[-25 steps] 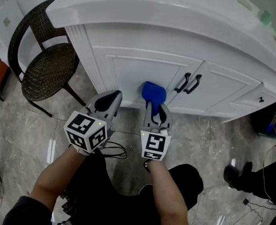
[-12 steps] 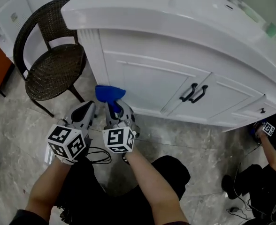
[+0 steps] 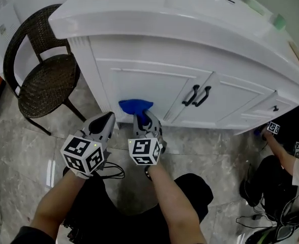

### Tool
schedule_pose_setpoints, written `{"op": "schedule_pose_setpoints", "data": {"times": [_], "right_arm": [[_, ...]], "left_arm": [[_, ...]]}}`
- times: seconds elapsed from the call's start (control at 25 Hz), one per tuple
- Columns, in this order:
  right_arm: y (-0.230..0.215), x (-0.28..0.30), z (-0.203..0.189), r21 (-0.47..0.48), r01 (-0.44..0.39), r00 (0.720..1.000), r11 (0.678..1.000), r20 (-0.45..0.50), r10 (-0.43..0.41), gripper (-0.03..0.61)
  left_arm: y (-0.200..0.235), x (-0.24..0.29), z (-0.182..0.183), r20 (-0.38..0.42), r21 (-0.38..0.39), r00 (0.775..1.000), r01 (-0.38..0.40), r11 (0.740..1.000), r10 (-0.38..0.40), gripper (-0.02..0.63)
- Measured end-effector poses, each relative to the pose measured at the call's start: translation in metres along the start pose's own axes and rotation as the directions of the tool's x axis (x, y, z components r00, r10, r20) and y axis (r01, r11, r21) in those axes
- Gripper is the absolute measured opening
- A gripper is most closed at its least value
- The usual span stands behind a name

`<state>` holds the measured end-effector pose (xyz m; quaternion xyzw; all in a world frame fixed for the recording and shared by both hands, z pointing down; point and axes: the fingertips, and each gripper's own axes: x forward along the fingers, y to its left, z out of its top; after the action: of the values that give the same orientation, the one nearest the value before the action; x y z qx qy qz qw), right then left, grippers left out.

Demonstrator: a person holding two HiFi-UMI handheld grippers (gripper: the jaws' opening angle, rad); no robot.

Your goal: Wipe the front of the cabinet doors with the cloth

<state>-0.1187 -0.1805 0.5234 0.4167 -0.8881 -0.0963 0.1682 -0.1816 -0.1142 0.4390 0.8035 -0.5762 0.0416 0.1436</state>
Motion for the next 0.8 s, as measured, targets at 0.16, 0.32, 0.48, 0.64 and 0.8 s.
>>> {"op": "schedule_pose_setpoints", "data": {"times": [0.16, 0.32, 0.48, 0.64, 0.8], "right_arm": [[-0.06, -0.027, -0.031, 0.04, 0.131, 0.989, 0.991, -0.07, -0.128, 0.044], [-0.104, -0.047, -0.052, -0.006, 0.187, 0.974, 0.982, -0.129, -0.186, 0.044], [-0.123, -0.061, -0.069, -0.101, 0.194, 0.957, 0.976, -0.201, -0.211, 0.044], [-0.14, -0.076, -0.092, -0.02, 0.275, 0.926, 0.961, -0.265, -0.27, 0.044], [-0.117, -0.071, -0.085, 0.159, 0.262, 0.954, 0.952, -0.192, -0.231, 0.044]], "left_arm": [[-0.028, 0.021, -0.002, -0.011, 0.003, 0.997, 0.073, 0.997, -0.073, 0.001], [-0.051, 0.038, -0.004, -0.017, 0.008, 0.991, 0.131, 0.991, -0.131, 0.001], [-0.063, 0.046, -0.003, -0.014, 0.01, 0.987, 0.158, 0.987, -0.158, 0.001], [-0.056, 0.046, -0.006, -0.018, 0.005, 0.989, 0.15, 0.989, -0.15, 0.0], [-0.035, 0.046, -0.011, -0.024, 0.015, 0.994, 0.11, 0.994, -0.109, 0.0]]}}
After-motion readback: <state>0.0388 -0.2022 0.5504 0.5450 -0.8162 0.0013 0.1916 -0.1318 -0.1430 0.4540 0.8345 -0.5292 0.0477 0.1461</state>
